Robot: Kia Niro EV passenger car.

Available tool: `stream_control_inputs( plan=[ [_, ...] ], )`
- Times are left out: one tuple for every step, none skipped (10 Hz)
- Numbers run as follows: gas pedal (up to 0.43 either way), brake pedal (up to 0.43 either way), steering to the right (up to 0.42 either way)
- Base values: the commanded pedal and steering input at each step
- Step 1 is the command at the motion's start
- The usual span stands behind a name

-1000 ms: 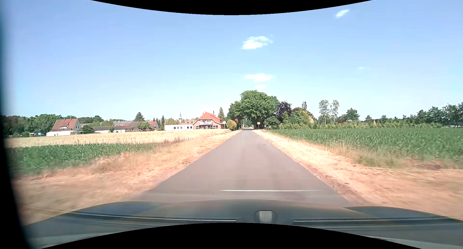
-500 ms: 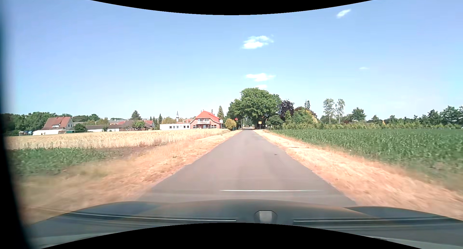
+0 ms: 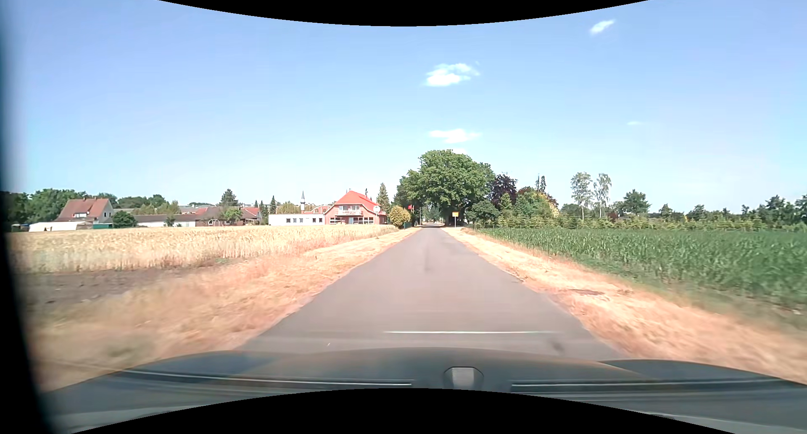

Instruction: Follow the waypoints while adhering to traffic rules and regulations

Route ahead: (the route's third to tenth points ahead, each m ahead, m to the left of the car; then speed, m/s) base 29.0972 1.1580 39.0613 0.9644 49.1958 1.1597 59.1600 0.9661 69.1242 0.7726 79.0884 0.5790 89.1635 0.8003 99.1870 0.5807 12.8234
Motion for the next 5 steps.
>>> stream_control_inputs(
  plan=[
    [0.13,0.006,0.006],
    [0.13,0.006,0.006],
    [0.13,0.006,0.005],
    [0.13,0.006,0.005],
    [0.13,0.006,0.004]
  ],
)
